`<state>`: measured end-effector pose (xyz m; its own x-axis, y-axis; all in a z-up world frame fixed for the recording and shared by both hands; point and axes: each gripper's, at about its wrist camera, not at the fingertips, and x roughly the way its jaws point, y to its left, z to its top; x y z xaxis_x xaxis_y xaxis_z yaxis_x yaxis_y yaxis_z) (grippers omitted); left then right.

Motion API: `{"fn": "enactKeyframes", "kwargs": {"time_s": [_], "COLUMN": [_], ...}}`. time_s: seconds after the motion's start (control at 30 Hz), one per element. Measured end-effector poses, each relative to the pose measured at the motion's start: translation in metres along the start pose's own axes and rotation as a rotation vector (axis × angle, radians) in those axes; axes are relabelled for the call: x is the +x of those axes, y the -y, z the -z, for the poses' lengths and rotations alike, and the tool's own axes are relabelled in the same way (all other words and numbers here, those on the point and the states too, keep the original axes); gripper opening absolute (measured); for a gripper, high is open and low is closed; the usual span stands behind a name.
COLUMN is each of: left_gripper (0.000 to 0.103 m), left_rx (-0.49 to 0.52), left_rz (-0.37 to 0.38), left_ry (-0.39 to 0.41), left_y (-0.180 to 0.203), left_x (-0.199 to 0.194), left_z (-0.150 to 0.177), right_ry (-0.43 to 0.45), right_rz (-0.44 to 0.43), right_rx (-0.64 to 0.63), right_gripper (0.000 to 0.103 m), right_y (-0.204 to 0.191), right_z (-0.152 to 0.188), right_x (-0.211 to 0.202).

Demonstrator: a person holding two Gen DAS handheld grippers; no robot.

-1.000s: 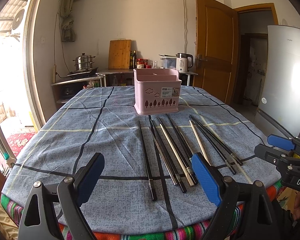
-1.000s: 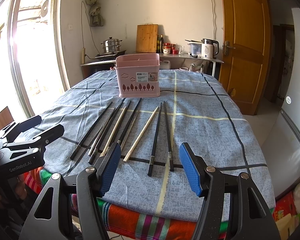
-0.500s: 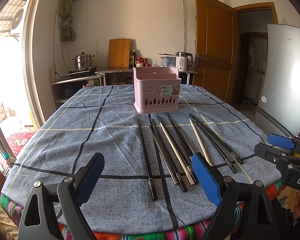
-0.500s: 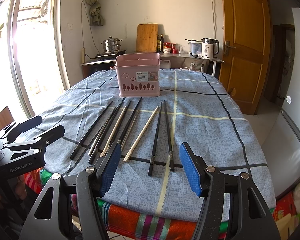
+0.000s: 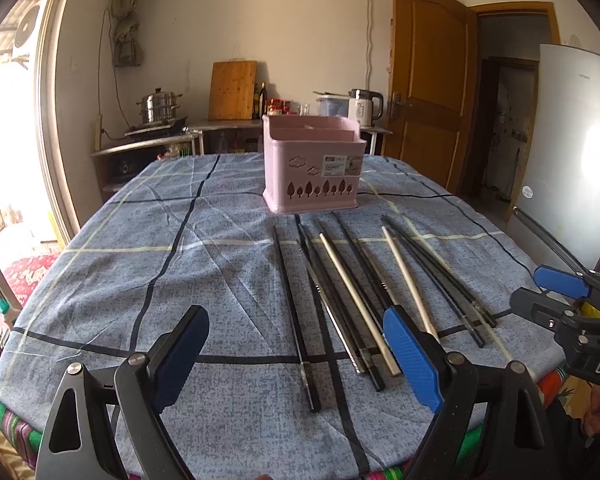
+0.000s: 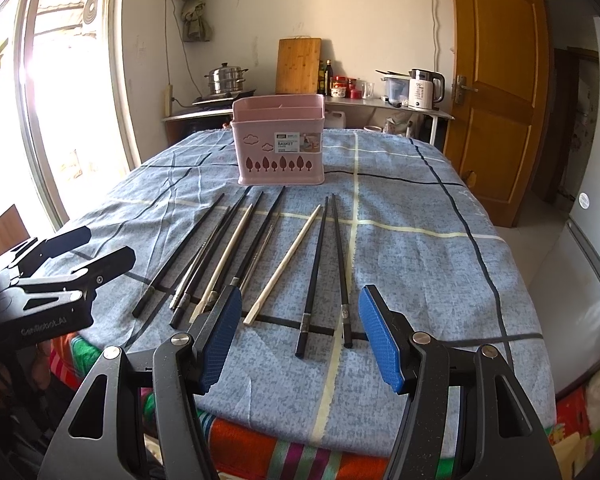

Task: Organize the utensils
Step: 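Lower the right tool onto a black chopstick and close it while the left tool grasps another chopstick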

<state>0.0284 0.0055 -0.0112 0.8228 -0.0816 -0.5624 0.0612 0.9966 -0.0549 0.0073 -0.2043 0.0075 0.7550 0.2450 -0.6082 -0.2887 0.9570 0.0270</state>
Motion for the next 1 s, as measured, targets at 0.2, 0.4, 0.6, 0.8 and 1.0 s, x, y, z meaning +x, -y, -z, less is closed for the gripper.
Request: {"fn": "enactKeyframes", "kwargs": {"time_s": [0.2, 0.4, 0.6, 0.8, 1.0], "left_gripper": [0.089, 0.082, 0.081, 0.073, 0.063], "left_rx": [-0.019, -0.049, -0.068, -0.088, -0.097], "left_rz": [0.012, 0.025, 0.025, 0.029, 0.035], "left_ry": [-0.065, -0.157, -0.237, -0.285, -0.307], "left_y": [-0.014, -0.028, -0.036, -0.041, -0.045], "left_x": [0.034, 0.076, 0.114, 0.142, 0.162], "left_z": [-0.012, -0.028, -0.040, -0.048, -0.058], "right_ry": [-0.034, -0.071, -0.132, -0.188, -0.252], "right_rz": [-0.007, -0.001, -0.004, -0.001, -0.009], "right_rx": [-0.005, -0.014, -0.024, -0.012, 0.005], "right_gripper": [0.062, 0.058, 0.039, 0.025, 0.020], "right_y": [0.003, 0.008, 0.016, 0.032, 0.045], "right_z": [-0.011, -0.027, -0.043, -0.060, -0.071], "right_x": [0.022, 0.052, 0.091, 0.126, 0.162]}}
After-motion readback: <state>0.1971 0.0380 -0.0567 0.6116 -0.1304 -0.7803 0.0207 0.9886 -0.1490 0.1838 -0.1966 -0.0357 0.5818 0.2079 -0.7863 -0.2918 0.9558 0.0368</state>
